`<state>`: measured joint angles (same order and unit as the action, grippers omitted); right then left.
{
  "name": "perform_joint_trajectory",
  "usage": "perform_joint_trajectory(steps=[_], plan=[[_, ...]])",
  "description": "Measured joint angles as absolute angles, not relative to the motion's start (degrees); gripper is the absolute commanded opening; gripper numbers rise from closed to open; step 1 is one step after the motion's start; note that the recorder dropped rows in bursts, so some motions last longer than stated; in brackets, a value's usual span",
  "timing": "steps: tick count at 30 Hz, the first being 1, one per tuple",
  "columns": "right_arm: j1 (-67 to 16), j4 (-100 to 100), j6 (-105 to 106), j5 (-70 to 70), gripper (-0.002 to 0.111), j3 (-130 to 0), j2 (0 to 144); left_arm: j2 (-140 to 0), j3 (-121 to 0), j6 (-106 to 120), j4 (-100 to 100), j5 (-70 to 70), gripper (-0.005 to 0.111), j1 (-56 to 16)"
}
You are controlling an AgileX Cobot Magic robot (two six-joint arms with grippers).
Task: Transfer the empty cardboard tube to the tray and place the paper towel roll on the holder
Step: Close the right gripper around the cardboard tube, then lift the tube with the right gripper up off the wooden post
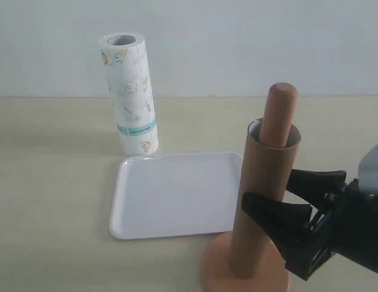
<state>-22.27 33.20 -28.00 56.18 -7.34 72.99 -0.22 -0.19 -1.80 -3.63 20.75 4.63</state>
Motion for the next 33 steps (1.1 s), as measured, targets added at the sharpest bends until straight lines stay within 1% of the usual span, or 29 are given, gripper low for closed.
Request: perform_joint_trajectory(steps=[4, 7, 8, 10, 15, 17, 27, 33], plan=[[-27.87, 30.79, -26.22, 55.89, 0.073, -10.78, 80.49, -0.22, -0.19, -1.8, -3.63, 20.75, 0.004, 4.63], [-28.5, 28.24, -24.28, 55.8, 0.073, -11.41, 84.15, -0.22, -0.19, -1.8, -3.63, 20.75, 0.004, 4.63], [-28.53, 27.69, -24.01, 55.8, 0.07, -11.41, 84.45, -0.22, -0.19, -1.8, -3.63, 20.75, 0.004, 4.63], [-28.53, 27.2, -23.7, 55.91, 0.056, -11.43, 84.52, -0.22, -0.19, -1.8, -3.63, 20.75, 0.004, 4.63], [-28.63, 27.32, -22.67, 55.91, 0.011, -11.61, 84.52, -0.22, -0.19, -1.8, -3.63, 20.75, 0.004, 4.63], [-28.63, 27.92, -22.54, 55.91, 0.0, -11.65, 84.52, -0.22, -0.19, -1.8, -3.63, 20.75, 0.004, 4.63], [-28.63, 28.47, -21.87, 56.14, 0.0, -11.74, 84.24, -0.22, -0.19, -1.8, -3.63, 20.75, 0.004, 4.63], [-28.63, 28.35, -21.87, 54.5, 0.0, -12.1, 79.2, -0.22, -0.19, -1.8, -3.63, 20.75, 0.004, 4.63]])
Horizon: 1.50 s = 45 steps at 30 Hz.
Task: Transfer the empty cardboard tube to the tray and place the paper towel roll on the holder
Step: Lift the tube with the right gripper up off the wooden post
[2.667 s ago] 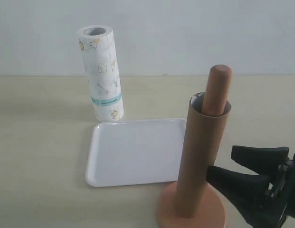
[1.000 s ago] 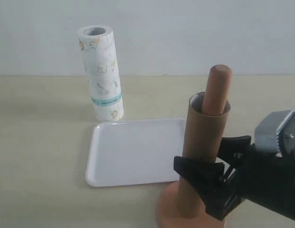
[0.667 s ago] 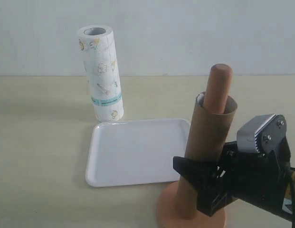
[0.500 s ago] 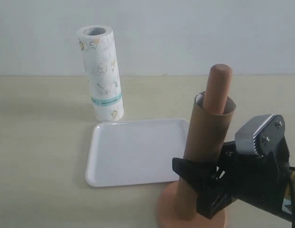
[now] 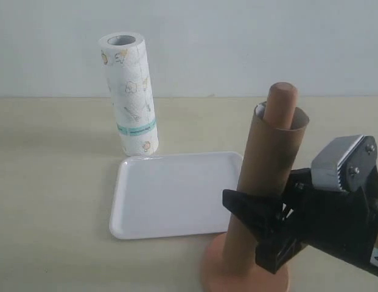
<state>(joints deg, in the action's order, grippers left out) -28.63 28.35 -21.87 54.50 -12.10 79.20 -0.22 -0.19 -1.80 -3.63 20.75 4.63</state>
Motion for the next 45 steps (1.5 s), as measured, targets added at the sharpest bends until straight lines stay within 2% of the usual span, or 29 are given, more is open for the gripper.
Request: perform_joint_trajectory(steps=[11, 24, 45], plan=[[-28.63, 34.81, -30.69, 38.39, 0.0, -18.26, 64.78, -0.22, -0.19, -1.8, -3.63, 20.75, 0.004, 4.63], [-28.63, 45.23, -44.23, 30.68, 0.0, -27.38, 54.27, -0.22, -0.19, -1.8, -3.63, 20.75, 0.004, 4.63], [-28.63, 61.41, -62.62, 28.83, 0.0, -40.1, 50.81, -0.22, -0.19, -1.8, -3.63, 20.75, 0.004, 4.63]])
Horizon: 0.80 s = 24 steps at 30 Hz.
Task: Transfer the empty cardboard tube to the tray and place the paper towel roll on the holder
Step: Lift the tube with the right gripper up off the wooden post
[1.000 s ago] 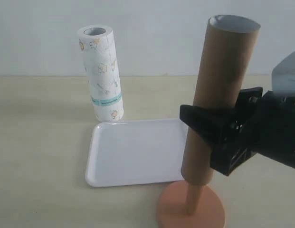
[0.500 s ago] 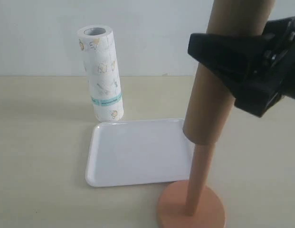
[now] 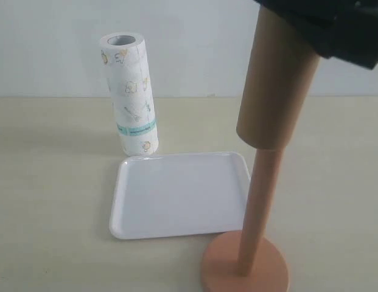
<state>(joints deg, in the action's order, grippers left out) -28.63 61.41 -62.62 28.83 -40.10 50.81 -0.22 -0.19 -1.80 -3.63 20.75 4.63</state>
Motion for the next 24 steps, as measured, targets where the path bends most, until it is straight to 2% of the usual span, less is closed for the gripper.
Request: perform_joint_trajectory(steps=[24], plan=[[-28.63, 70.02, -71.81, 29.91, 0.0, -48.76, 50.79, -0.22, -0.19, -1.8, -3.63, 20.75, 0.004, 4.63]])
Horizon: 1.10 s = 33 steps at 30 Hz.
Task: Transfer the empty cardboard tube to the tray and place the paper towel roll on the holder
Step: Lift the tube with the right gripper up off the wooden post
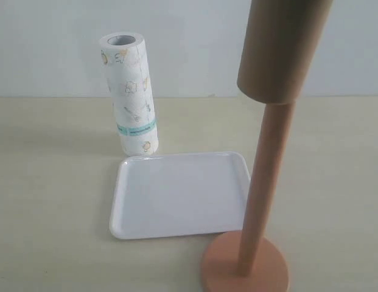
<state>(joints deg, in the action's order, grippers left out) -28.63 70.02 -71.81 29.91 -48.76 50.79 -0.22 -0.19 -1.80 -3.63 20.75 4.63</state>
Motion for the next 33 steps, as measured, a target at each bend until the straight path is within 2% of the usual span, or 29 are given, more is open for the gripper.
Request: perform_joint_trajectory(steps=[9, 17, 25, 33], plan=[[-28.63, 72.13, -73.06, 29.5, 0.0, -52.19, 50.79, -0.22, -0.19, -1.8, -3.63, 20.75, 0.004, 4.63], [-28.63, 81.25, -75.98, 22.62, 0.0, -57.4, 51.15, -0.22, -0.19, -1.8, -3.63, 20.75, 0.004, 4.63], [-28.63, 97.2, -84.63, 19.32, 0.0, -63.26, 58.0, -0.22, -0.19, -1.8, -3.63, 20.75, 0.004, 4.63], [-28.63, 99.83, -82.67, 19.22, 0.0, -66.11, 65.17, -0.22, -0.19, -1.8, -3.63, 20.75, 0.004, 4.63]])
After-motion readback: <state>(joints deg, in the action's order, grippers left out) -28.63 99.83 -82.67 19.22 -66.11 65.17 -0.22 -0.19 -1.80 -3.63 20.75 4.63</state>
